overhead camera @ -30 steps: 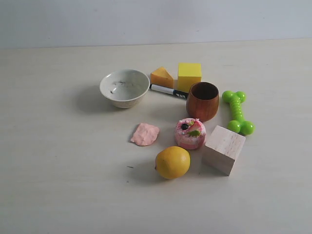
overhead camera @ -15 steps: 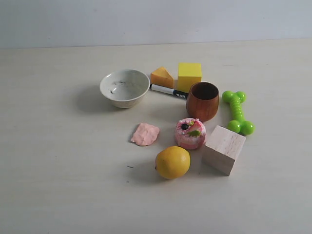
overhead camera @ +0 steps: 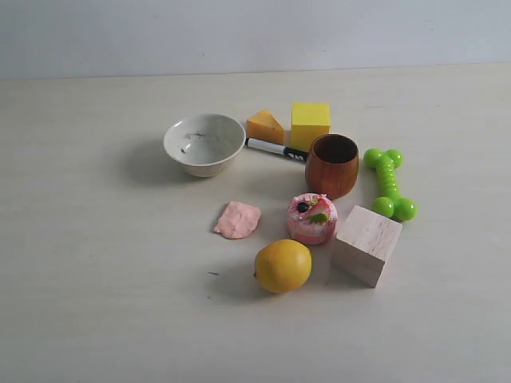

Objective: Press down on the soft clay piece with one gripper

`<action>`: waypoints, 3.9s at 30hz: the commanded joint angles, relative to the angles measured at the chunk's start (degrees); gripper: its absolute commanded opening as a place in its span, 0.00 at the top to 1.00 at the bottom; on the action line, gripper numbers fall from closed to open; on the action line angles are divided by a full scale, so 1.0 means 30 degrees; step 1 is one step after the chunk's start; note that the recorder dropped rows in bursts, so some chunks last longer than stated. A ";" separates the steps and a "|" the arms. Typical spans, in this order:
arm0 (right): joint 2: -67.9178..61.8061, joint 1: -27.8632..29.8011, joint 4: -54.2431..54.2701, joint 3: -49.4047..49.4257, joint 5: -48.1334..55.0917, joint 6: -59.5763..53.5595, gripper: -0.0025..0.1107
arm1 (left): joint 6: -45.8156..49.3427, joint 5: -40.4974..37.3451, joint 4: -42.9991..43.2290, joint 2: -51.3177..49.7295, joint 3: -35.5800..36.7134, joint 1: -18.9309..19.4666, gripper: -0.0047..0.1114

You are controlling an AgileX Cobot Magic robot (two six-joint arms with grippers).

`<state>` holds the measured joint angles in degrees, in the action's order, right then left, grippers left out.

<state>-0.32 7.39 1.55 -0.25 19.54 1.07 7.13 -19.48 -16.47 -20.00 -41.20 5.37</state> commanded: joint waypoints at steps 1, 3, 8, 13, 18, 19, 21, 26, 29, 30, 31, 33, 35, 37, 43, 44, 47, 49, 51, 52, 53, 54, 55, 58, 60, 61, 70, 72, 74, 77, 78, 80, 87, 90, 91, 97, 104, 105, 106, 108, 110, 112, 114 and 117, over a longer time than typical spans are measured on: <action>0.0106 -0.0023 0.0032 0.0085 -0.0123 -0.0144 0.98 | 0.0080 0.0259 -0.0652 -0.0100 -0.0138 -0.0102 0.96; 0.0106 -0.0023 0.0032 0.0085 -0.0123 -0.0144 0.98 | 0.0080 0.0223 -0.2152 -0.0100 -0.0100 -0.0102 0.96; 0.0106 -0.0023 0.0032 0.0085 -0.0123 -0.0144 0.98 | 0.3532 -0.2138 -0.4265 -0.1001 -0.0100 -0.0564 0.96; 0.0106 -0.0023 0.0032 0.0085 -0.0123 -0.0144 0.98 | 0.7222 -0.5044 -0.6187 -0.4844 -0.0763 -0.2478 0.96; 0.0106 -0.0023 0.0032 0.0085 -0.0123 -0.0144 0.98 | 0.9249 -0.6698 -0.6409 -0.8972 -0.2570 -0.4663 0.96; 0.0106 -0.0023 0.0032 0.0085 -0.0123 -0.0144 0.98 | 0.9464 -0.6984 -0.6409 -0.9978 -0.3012 -0.5249 0.96; 0.0106 -0.0023 0.0032 0.0085 -0.0123 -0.0144 0.98 | 0.9556 -0.7141 -0.6409 -1.1331 -0.3603 -0.6237 0.96; 0.0106 -0.0023 0.0032 0.0085 -0.0123 -0.0144 0.98 | 0.9556 -0.7451 -0.6023 -1.4313 -0.5395 -0.8002 0.96; 0.0106 -0.0023 0.0032 0.0085 -0.0123 -0.0144 0.98 | 0.9508 -0.8186 -0.5413 -1.6237 -0.6776 -0.9047 0.96; 0.0106 -0.0023 0.0032 0.0085 -0.0123 -0.0144 0.98 | 0.9508 -0.8457 -0.5203 -1.6752 -0.7158 -0.9316 0.96; 0.0106 -0.0023 0.0032 0.0085 -0.0123 -0.0144 0.98 | 0.9431 -0.8695 -0.5053 -1.7361 -0.7598 -0.9663 0.96; 0.0106 -0.0023 0.0032 0.0085 -0.0123 -0.0144 0.98 | 0.9256 -0.9073 -0.4712 -1.8539 -0.8406 -1.0362 0.96; 0.0106 -0.0023 0.0032 0.0085 -0.0123 -0.0144 0.98 | 0.8684 -0.9425 -0.4113 -1.9590 -0.9177 -1.1003 0.96; 0.0106 -0.0023 0.0032 0.0085 -0.0123 -0.0144 0.98 | 0.7788 -0.9858 -0.3489 -2.0845 -1.0119 -1.1570 0.96; 0.0106 -0.0023 0.0032 0.0085 -0.0123 -0.0144 0.98 | 0.3977 -1.1606 -0.0478 -2.4373 -1.2885 -1.3326 0.96; 0.0106 -0.0023 0.0032 0.0085 -0.0123 -0.0144 0.98 | 0.3379 -1.1912 0.0144 -2.4942 -1.3294 -1.3609 0.96; 0.0106 -0.0023 0.0032 0.0085 -0.0123 -0.0144 0.98 | 0.1952 -1.2757 0.1323 -2.6536 -1.4346 -1.4183 0.96; 0.0106 -0.0023 0.0032 0.0085 -0.0123 -0.0144 0.98 | 0.1479 -1.3099 0.1499 -2.7422 -1.4868 -1.4256 0.96; 0.0106 -0.0023 0.0032 0.0085 -0.0123 -0.0144 0.98 | 0.0792 -1.3271 0.1770 -2.8361 -1.5322 -1.4332 0.96; 0.0106 -0.0023 0.0032 0.0085 -0.0123 -0.0144 0.98 | 0.0446 -1.3369 0.1924 -2.8728 -1.5477 -1.4332 0.96; 0.0106 -0.0023 0.0032 0.0085 -0.0123 -0.0144 0.98 | -0.0037 -1.3451 0.2025 -2.9276 -1.5653 -1.4332 0.96; 0.0106 -0.0023 0.0032 0.0085 -0.0123 -0.0144 0.98 | -0.0526 -1.3451 0.2177 -2.9613 -1.5739 -1.4332 0.96; 0.0106 -0.0023 0.0032 0.0085 -0.0123 -0.0144 0.98 | -0.0798 -1.3410 0.2326 -2.9922 -1.5779 -1.4345 0.96; 0.0106 -0.0023 0.0032 0.0085 -0.0123 -0.0144 0.98 | -0.1099 -1.3292 0.2714 -3.0969 -1.5909 -1.4423 0.96; 0.0106 -0.0023 0.0032 0.0085 -0.0123 -0.0144 0.98 | -0.1126 -1.3251 0.2714 -3.1561 -1.6072 -1.4459 0.96; 0.0106 -0.0023 0.0032 0.0085 -0.0123 -0.0144 0.98 | -0.1126 -1.3251 0.2714 -3.1821 -1.6197 -1.4461 0.96; 0.0106 -0.0023 0.0032 0.0085 -0.0123 -0.0144 0.98 | -0.2377 -1.4313 0.4068 -3.3485 -1.8616 -1.5648 0.96; 0.0106 -0.0023 0.0032 0.0085 -0.0123 -0.0144 0.98 | -0.2500 -1.4840 0.4901 -3.3822 -1.9211 -1.6050 0.96; 0.0106 -0.0023 0.0032 0.0085 -0.0123 -0.0144 0.98 | -0.2377 -1.5192 0.5265 -3.4197 -1.9566 -1.6244 0.96; 0.0106 -0.0023 0.0032 0.0085 -0.0123 -0.0144 0.98 | -0.1927 -1.5559 0.5491 -3.4560 -1.9742 -1.6244 0.96; 0.0106 -0.0023 0.0032 0.0085 -0.0123 -0.0144 0.98 | -0.1927 -1.5596 0.5757 -3.4598 -1.9742 -1.6244 0.96; 0.0106 -0.0023 0.0032 0.0085 -0.0123 -0.0144 0.98 | -0.1927 -1.5561 0.6303 -3.4714 -1.9776 -1.6244 0.96; 0.0106 -0.0023 0.0032 0.0085 -0.0123 -0.0144 0.98 | -0.2814 -1.5450 0.6388 -3.4949 -1.9810 -1.6319 0.96; 0.0106 -0.0023 0.0032 0.0085 -0.0123 -0.0144 0.98 | -0.6039 -1.6096 0.6388 -3.5197 -1.9810 -1.6319 0.96; 0.0106 -0.0023 0.0032 0.0085 -0.0123 -0.0144 0.98 | -0.7279 -1.6827 0.6388 -3.5483 -1.9810 -1.6319 0.96; 0.0106 -0.0023 0.0032 0.0085 -0.0123 -0.0144 0.98 | -1.2831 -1.6577 0.6535 -3.5962 -1.9810 -1.6319 0.96; 0.0106 -0.0023 0.0032 0.0085 -0.0123 -0.0144 0.98 | -1.3990 -1.5618 0.5039 -3.5962 -1.9810 -1.6319 0.96; 0.0106 -0.0023 0.0032 0.0085 -0.0123 -0.0144 0.98 | -1.3990 -1.5419 0.4604 -3.5962 -1.9810 -1.6319 0.96; 0.0106 -0.0023 0.0032 0.0085 -0.0123 -0.0144 0.98 | -1.3921 -1.5238 0.4269 -3.5962 -1.9810 -1.6319 0.96; 0.0106 -0.0023 0.0032 0.0085 -0.0123 -0.0144 0.98 | -1.3921 -1.4845 0.3725 -3.5962 -1.9810 -1.6319 0.96; 0.0106 -0.0023 0.0032 0.0085 -0.0123 -0.0144 0.98 | -1.3959 -1.4667 0.3730 -3.5962 -1.9810 -1.6319 0.96; 0.0106 -0.0023 0.0032 0.0085 -0.0123 -0.0144 0.98 | -1.4167 -1.4661 0.3730 -3.5962 -1.9810 -1.6319 0.96; 0.0106 -0.0023 0.0032 0.0085 -0.0123 -0.0144 0.98 | -1.4293 -1.4661 0.3730 -3.5962 -1.9810 -1.6319 0.96; 0.0106 -0.0023 0.0032 0.0085 -0.0123 -0.0144 0.98 | -1.4467 -1.4661 0.3828 -3.5962 -1.9810 -1.6319 0.96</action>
<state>-0.32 7.39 1.55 -0.25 19.54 1.07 -35.23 -63.90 -4.84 -128.26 -100.33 -43.42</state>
